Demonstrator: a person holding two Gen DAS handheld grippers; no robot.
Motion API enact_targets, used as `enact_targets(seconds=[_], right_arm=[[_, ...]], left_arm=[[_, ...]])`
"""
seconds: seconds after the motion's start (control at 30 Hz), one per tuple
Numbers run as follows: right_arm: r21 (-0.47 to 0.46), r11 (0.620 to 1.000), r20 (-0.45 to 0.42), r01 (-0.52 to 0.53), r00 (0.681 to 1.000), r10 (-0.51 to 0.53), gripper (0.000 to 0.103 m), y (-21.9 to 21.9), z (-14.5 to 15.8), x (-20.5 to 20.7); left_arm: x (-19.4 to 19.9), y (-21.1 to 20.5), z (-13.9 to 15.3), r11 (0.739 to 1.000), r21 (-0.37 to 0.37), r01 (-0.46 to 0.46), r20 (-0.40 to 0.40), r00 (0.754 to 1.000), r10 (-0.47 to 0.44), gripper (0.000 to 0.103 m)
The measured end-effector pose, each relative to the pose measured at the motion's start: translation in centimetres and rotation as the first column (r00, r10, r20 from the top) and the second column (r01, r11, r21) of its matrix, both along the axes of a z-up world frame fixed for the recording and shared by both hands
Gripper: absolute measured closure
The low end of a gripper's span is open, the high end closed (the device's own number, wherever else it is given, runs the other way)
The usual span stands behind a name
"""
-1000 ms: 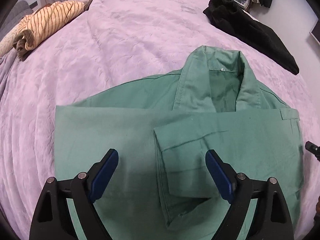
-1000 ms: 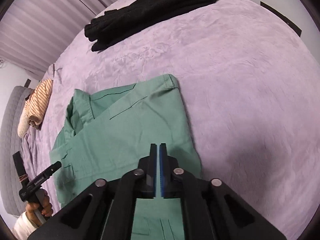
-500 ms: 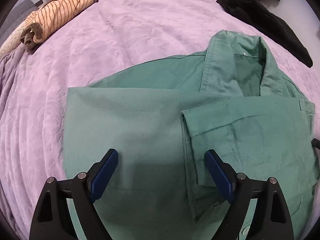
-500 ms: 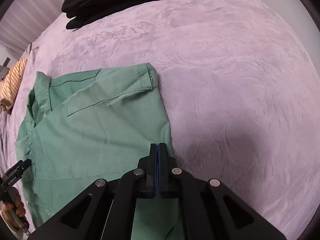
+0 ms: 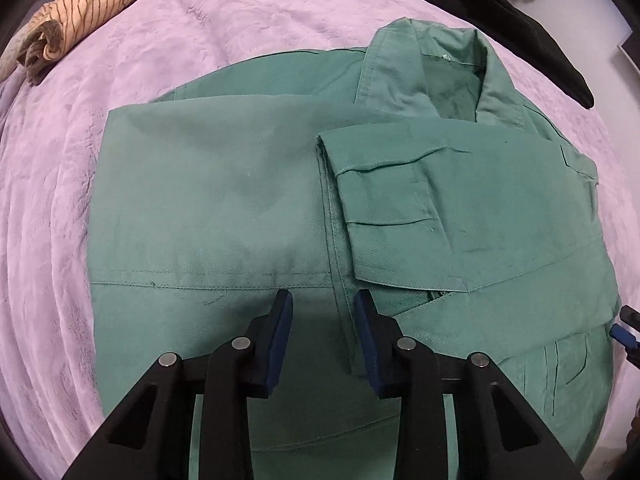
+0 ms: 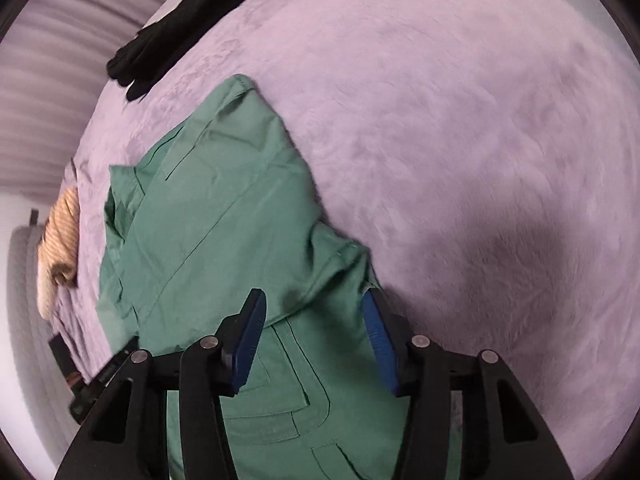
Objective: Fold large clothes
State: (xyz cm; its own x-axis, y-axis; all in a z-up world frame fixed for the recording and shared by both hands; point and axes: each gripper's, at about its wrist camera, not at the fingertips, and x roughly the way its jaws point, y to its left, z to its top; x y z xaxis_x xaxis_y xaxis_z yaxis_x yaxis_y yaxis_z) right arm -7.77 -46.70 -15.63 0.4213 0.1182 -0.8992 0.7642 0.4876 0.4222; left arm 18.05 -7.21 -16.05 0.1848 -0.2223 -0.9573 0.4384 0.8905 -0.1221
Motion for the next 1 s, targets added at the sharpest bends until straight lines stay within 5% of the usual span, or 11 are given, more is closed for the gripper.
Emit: enact_targets(seconds=[0.07,0.13,0.3,1.0], right_arm=[[0.076,0.994,0.023,0.073,0.997,-0.075,0.053,-0.8,-1.2,-1.1],[0.092,0.991,0.056,0.098,0.993,-0.103,0.083,-1.4,-1.7,-1.5],[0.093,0.987,0.012,0.129,0.991,-0.131,0.102,-2.1,-3.4,-2.1],[-0.013,0.995,-0.023,-0.103,0.995,0.102,0.097,4.8,2.8,-2.0]], left_arm=[[-0.4,-0.5,0.1,1.000,0.021,0.021,0.024,0.999,-0.022,0.067],[-0.6,-0.8,0.1,0.999,0.034,0.029,0.037,0.999,-0.030,0.067],[-0.4,-1.7,0.1,0.999,0.053,0.010,0.042,0.999,-0.013,0.067],[-9.6,1.8,5.8,0.994,0.111,-0.005,-0.035,0.999,0.009,0.067]])
